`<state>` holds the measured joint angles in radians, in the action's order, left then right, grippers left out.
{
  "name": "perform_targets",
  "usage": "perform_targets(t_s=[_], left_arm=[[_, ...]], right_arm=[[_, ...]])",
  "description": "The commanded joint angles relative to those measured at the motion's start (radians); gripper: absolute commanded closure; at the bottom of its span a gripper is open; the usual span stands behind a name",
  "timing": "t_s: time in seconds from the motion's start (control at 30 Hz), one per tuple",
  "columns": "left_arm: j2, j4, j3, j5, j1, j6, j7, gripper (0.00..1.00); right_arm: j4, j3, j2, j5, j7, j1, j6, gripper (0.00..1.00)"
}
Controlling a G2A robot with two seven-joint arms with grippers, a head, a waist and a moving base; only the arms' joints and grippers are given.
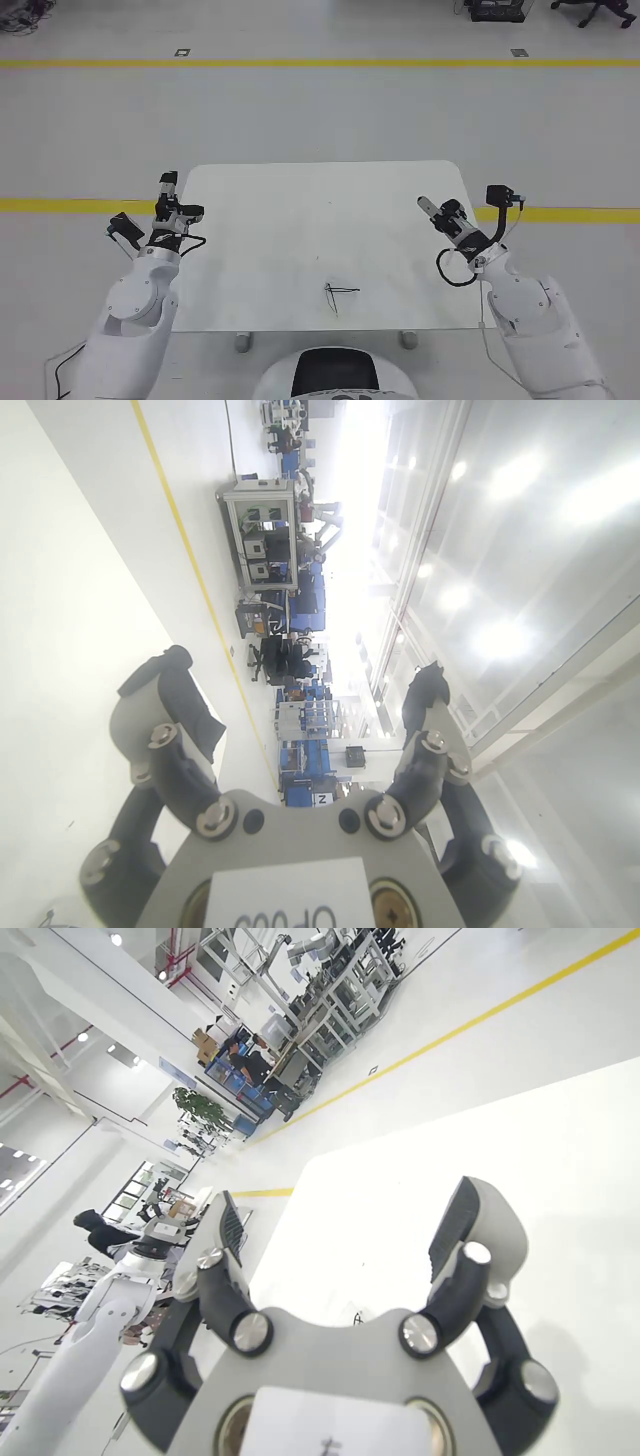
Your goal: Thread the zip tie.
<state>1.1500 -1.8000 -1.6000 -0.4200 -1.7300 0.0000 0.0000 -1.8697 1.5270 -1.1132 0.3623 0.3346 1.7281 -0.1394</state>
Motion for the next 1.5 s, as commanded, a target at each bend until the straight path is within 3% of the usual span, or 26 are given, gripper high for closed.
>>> perform_targets(t_s=[0.0, 0.23, 0.3, 0.67, 1.0, 1.17, 1.47], left_arm=[[0.0, 0.0, 0.0, 0.0, 0.0, 0.0, 0.0, 0.0], [0.0, 0.0, 0.0, 0.0, 0.0, 0.0, 0.0, 0.0], [0.0, 0.0, 0.0, 0.0, 0.0, 0.0, 0.0, 0.0], [0.0, 0.0, 0.0, 0.0, 0.0, 0.0, 0.0, 0.0], [0.0, 0.0, 0.0, 0.0, 0.0, 0.0, 0.0, 0.0], [0.0, 0.0, 0.0, 0.0, 0.0, 0.0, 0.0, 0.0], [0.0, 0.0, 0.0, 0.0, 0.0, 0.0, 0.0, 0.0]], right_arm=[[-0.019, -0.009, 0.004, 0.068, 0.031, -0.01, -0.011, 0.0], [-0.043, -0.097, 0.011, 0.299, 0.221, -0.085, 0.034, 0.0], [-0.034, -0.123, 0.011, 0.348, 0.282, -0.11, 0.072, 0.0], [-0.034, -0.123, 0.011, 0.348, 0.282, -0.11, 0.072, 0.0], [-0.028, -0.245, 0.013, 0.583, 0.437, -0.233, 0.015, 0.0], [0.004, -0.313, 0.011, 0.639, 0.486, -0.275, -0.047, 0.0], [0.007, -0.316, 0.011, 0.642, 0.488, -0.277, -0.054, 0.0]])
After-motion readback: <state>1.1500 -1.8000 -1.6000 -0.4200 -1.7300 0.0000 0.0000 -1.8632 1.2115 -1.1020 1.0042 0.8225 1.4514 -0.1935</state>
